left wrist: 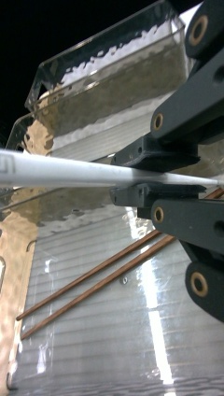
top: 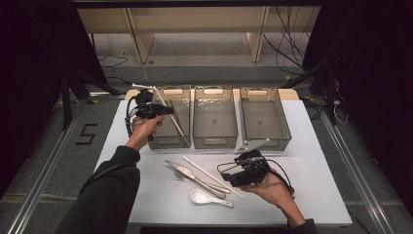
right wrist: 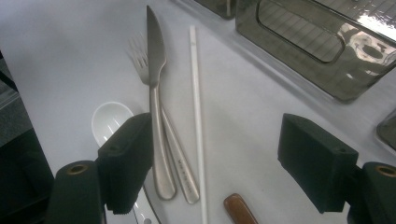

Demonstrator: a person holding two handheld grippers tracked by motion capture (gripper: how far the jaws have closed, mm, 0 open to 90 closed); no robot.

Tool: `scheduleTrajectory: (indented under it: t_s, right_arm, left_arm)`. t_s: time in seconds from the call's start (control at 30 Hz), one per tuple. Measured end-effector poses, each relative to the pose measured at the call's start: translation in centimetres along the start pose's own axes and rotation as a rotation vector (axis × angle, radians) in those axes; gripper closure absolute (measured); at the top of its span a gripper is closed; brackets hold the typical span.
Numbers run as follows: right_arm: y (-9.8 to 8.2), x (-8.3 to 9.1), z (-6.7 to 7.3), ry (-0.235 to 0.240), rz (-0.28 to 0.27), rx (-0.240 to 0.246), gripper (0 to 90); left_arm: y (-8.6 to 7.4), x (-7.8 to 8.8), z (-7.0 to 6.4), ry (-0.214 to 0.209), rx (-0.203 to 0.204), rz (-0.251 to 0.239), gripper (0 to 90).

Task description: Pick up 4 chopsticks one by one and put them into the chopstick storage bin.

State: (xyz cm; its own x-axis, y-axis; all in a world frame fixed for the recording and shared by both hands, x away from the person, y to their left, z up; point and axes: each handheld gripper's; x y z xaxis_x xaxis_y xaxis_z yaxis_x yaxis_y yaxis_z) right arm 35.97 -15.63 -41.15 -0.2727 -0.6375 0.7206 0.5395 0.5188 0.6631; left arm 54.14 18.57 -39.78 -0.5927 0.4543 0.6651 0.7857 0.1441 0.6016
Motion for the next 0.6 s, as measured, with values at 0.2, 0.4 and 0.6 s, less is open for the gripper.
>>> scheduleTrajectory:
  t_s: [0.2, 0.4, 0.6]
  right_arm:
    - [0.0, 0.1, 0.0, -0.002, -0.002, -0.002, 27.7]
    - [0.0, 0.1, 0.0, 0.0, -0.001, -0.001, 27.7]
    - [0.0, 0.1, 0.0, 0.001, -0.001, -0.001, 27.7]
  left_arm:
    - [-0.1, -0.5, -0.1, 0.024, -0.005, -0.009, 70.1]
    - [-0.2, -1.0, -0.2, 0.061, -0.017, 0.002, 49.2]
    - [-0.1, -1.1, -0.7, 0.117, -0.067, 0.021, 28.7]
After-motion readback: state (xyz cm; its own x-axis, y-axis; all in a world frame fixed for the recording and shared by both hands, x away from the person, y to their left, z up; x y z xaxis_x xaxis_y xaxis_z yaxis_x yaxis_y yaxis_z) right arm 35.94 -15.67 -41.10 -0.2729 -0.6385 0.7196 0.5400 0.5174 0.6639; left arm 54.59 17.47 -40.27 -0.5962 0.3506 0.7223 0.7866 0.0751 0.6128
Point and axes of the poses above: each handheld gripper's, and its own axes: x roughly backward along the jaws, y roughly out of its top, z roughly to its left, and after that the axes turned 7 degrees about y, right-handed
